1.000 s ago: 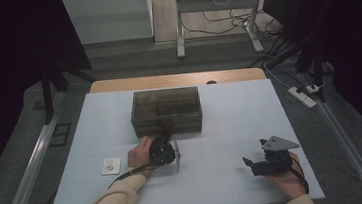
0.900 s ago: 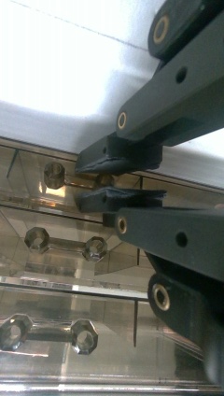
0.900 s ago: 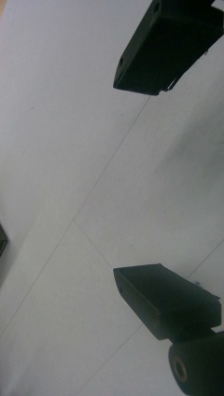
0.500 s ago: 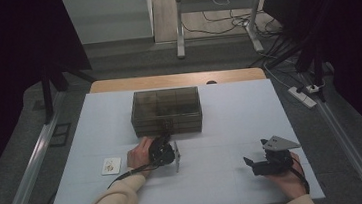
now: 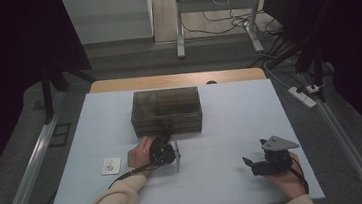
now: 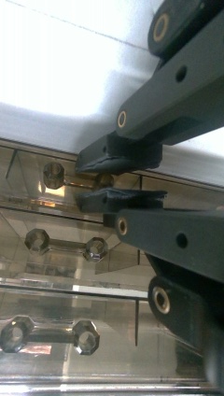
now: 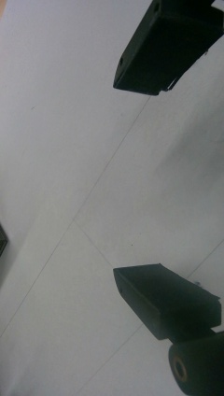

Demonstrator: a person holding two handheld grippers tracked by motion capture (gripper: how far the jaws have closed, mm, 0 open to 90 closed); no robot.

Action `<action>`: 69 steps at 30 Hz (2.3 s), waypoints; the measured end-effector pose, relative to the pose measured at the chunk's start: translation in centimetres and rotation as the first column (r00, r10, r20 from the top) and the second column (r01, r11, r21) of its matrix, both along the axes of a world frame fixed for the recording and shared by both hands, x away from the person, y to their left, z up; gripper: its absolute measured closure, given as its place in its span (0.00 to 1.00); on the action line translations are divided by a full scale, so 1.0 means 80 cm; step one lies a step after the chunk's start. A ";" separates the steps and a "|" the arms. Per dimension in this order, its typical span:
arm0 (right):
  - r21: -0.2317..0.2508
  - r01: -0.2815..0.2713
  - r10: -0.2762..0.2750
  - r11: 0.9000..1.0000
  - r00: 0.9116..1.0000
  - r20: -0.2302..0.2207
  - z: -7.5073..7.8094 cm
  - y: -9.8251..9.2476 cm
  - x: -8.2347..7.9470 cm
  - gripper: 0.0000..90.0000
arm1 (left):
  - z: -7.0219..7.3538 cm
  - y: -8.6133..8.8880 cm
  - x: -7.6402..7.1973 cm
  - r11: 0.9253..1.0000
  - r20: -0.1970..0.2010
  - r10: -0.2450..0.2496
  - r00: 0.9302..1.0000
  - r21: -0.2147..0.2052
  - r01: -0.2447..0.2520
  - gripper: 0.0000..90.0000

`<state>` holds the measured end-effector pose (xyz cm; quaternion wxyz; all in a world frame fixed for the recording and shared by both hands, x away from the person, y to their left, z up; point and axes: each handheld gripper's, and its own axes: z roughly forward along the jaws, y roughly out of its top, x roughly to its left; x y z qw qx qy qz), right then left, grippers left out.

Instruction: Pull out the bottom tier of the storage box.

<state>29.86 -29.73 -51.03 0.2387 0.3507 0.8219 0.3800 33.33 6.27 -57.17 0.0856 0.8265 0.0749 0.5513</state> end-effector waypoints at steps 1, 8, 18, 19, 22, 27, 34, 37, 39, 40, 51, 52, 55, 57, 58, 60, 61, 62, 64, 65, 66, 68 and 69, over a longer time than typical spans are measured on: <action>0.000 0.000 0.000 1.000 1.000 0.001 0.000 0.000 0.000 0.10 | 0.000 0.000 0.000 1.000 -0.001 0.002 1.000 0.002 -0.002 0.88; 0.003 0.002 -0.002 1.000 1.000 0.003 0.001 -0.001 -0.001 0.10 | 0.003 0.002 -0.002 1.000 0.001 -0.001 1.000 0.003 0.001 0.89; 0.012 0.003 -0.004 1.000 1.000 0.003 0.002 -0.003 -0.002 0.10 | 0.003 0.003 -0.015 1.000 -0.007 -0.013 1.000 -0.002 0.013 0.89; 0.012 0.004 -0.004 1.000 1.000 0.003 0.002 -0.003 -0.001 0.10 | 0.002 0.003 -0.016 1.000 -0.008 -0.012 1.000 -0.002 0.012 0.89; 0.010 0.004 -0.004 1.000 1.000 0.000 0.001 -0.003 -0.001 0.10 | 0.003 0.004 -0.021 1.000 -0.014 -0.017 1.000 -0.003 0.017 0.89; 0.009 0.005 -0.005 1.000 1.000 -0.001 0.001 -0.003 -0.001 0.10 | 0.004 0.005 -0.031 0.999 -0.019 -0.030 0.999 -0.021 0.029 0.89; 0.009 0.005 -0.005 1.000 1.000 -0.005 0.001 -0.003 -0.001 0.10 | 0.009 0.008 -0.035 0.998 -0.055 -0.032 0.998 -0.052 0.029 0.90; 0.006 0.004 -0.004 1.000 1.000 -0.005 0.001 -0.003 -0.002 0.10 | 0.012 0.009 -0.033 0.996 -0.073 -0.030 0.997 -0.087 0.024 0.84; 0.009 0.005 -0.005 1.000 1.000 -0.005 0.001 -0.004 -0.001 0.10 | 0.014 0.011 -0.033 0.995 -0.081 -0.034 0.996 -0.091 0.027 0.82; 0.006 0.005 -0.005 1.000 1.000 -0.005 0.001 -0.004 -0.001 0.10 | 0.016 0.012 -0.032 0.994 -0.093 -0.036 0.995 -0.109 0.026 0.80; 0.006 0.006 -0.006 1.000 1.000 -0.003 0.001 -0.003 -0.001 0.10 | 0.044 0.031 -0.025 0.948 -0.226 -0.111 0.968 -0.317 0.035 0.65; 0.006 0.005 -0.005 1.000 1.000 -0.004 0.001 -0.003 -0.001 0.10 | 0.046 0.033 -0.024 0.944 -0.231 -0.113 0.966 -0.327 0.032 0.65; 0.006 0.006 -0.006 1.000 1.000 -0.003 0.001 -0.003 -0.001 0.10 | 0.050 0.037 -0.022 0.936 -0.245 -0.120 0.962 -0.352 0.027 0.63; 0.008 0.006 -0.006 1.000 1.000 -0.004 0.001 -0.004 -0.001 0.10 | 0.052 0.039 -0.021 0.926 -0.254 -0.132 0.958 -0.376 0.028 0.62; 0.008 0.006 -0.006 1.000 1.000 -0.004 0.001 -0.004 -0.001 0.10 | 0.052 0.039 -0.020 0.923 -0.260 -0.135 0.956 -0.384 0.025 0.61; 0.006 0.006 -0.006 1.000 1.000 -0.003 0.001 -0.004 -0.001 0.10 | 0.053 0.040 -0.019 0.918 -0.270 -0.136 0.953 -0.396 0.019 0.60; 0.006 0.004 -0.004 1.000 1.000 -0.002 0.001 -0.004 -0.001 0.10 | 0.054 0.040 -0.019 0.916 -0.276 -0.135 0.951 -0.400 0.014 0.60; 0.006 0.004 -0.004 1.000 1.000 -0.002 0.001 -0.004 -0.001 0.10 | 0.054 0.040 -0.018 0.913 -0.283 -0.138 0.949 -0.407 0.012 0.59; 0.006 0.005 -0.005 1.000 1.000 -0.003 0.001 -0.004 -0.001 0.10 | 0.055 0.042 -0.017 0.906 -0.294 -0.146 0.945 -0.424 0.008 0.58; 0.007 0.006 -0.006 1.000 1.000 -0.003 0.001 -0.004 -0.001 0.10 | 0.056 0.042 -0.016 0.902 -0.296 -0.149 0.944 -0.431 0.007 0.58; 0.006 0.005 -0.005 1.000 1.000 -0.003 0.001 -0.004 -0.001 0.10 | 0.057 0.043 -0.016 0.899 -0.303 -0.151 0.941 -0.438 0.003 0.57; 0.008 0.006 -0.006 1.000 1.000 -0.003 0.001 -0.004 -0.001 0.10 | 0.059 0.045 -0.014 0.892 -0.316 -0.159 0.935 -0.452 -0.001 0.56; 0.006 0.006 -0.006 1.000 1.000 -0.003 0.001 -0.004 -0.001 0.10 | 0.059 0.045 -0.014 0.888 -0.323 -0.164 0.932 -0.459 -0.003 0.55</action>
